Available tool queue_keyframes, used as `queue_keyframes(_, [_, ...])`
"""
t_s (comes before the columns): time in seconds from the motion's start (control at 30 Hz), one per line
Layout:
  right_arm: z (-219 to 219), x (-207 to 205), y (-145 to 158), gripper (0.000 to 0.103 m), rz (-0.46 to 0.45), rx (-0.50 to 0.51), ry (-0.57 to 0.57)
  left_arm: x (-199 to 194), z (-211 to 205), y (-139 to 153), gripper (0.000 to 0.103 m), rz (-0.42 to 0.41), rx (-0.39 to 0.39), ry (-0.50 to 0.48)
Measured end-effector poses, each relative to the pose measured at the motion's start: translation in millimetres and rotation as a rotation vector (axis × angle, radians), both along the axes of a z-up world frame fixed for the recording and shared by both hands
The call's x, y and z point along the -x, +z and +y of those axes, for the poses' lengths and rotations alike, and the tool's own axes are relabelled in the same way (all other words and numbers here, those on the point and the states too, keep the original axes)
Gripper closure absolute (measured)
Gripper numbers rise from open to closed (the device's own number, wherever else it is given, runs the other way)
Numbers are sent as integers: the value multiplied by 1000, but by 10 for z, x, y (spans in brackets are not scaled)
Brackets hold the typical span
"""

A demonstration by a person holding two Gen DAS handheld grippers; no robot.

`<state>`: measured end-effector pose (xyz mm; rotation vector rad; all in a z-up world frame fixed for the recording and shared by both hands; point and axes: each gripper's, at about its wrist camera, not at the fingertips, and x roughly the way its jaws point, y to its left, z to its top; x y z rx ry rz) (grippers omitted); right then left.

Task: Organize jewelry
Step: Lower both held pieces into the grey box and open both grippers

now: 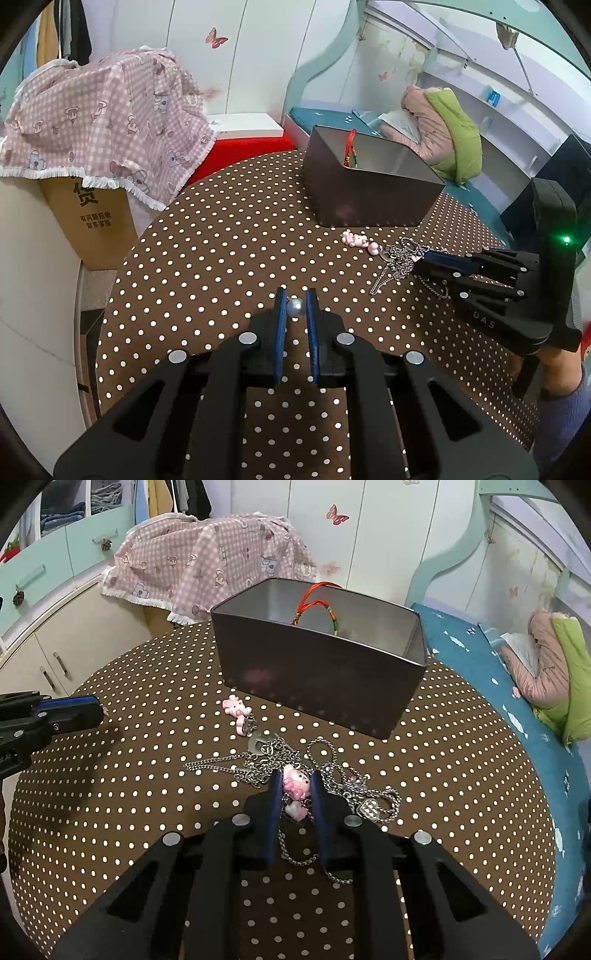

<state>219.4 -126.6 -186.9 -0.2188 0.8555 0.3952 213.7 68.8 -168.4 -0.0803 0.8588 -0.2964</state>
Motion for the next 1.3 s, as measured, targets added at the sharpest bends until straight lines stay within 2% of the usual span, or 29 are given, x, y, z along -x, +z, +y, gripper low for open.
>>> queue_keyframes(0.23, [-164,92,202,91,-10,-91,2,-32,-72,132,92,-16,18,-23])
queue_keyframes(0.5, [-430,92,623,91,-22,-251,-12,-199,-264,439,92,-27,64,-84])
queue_keyframes(0.73, [-528,-68,876,91,-54,-305,-37,-501,-606,782,92,-37,91,-162])
queue_keyframes(0.93, [-475,-286,978,91,-64,-321,-39,-891,-893,916,92,-24,86,-184])
queue_keyframes(1.03, [-446,-417,980,91,-57,-339,-40,-1080,-979,909,92,-3,91,-189])
queue_keyframes(1.17, [-430,-609,904,91,-27,-355,-51,-1373,-1021,774,92,66,96,-153])
queue_keyframes(1.3, [-415,-736,793,91,-2,-350,-64,-1489,-1055,619,92,102,93,-147])
